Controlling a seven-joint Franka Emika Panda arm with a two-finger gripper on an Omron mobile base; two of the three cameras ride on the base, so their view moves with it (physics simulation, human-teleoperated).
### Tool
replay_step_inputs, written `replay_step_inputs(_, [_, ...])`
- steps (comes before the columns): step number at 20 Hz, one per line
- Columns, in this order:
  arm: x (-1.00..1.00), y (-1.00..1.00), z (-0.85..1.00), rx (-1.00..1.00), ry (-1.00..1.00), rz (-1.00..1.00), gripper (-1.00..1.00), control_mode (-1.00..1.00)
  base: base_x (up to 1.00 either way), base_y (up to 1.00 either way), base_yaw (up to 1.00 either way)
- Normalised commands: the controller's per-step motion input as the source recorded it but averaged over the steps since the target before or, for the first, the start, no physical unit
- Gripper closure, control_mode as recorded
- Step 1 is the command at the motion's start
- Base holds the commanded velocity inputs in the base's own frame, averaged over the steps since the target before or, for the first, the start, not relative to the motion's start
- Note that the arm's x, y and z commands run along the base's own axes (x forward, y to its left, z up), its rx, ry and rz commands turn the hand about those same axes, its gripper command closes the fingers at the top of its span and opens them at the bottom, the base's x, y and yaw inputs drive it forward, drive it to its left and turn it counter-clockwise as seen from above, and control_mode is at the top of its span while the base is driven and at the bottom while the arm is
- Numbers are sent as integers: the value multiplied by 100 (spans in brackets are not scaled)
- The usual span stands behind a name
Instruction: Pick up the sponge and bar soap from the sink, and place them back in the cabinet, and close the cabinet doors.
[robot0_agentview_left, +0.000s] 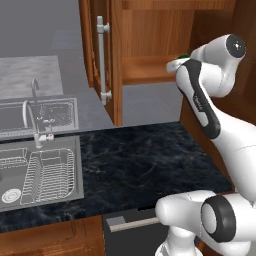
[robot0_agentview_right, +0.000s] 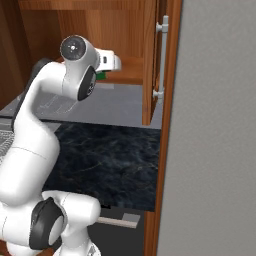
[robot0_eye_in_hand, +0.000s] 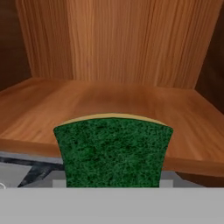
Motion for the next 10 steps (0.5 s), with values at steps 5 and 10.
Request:
replay_step_inputs(5, [40,0,0,2,0,0,100,-100,0,0,0])
replay_step_inputs(10, [34,0,0,0,0,0,100,-100,0,0,0])
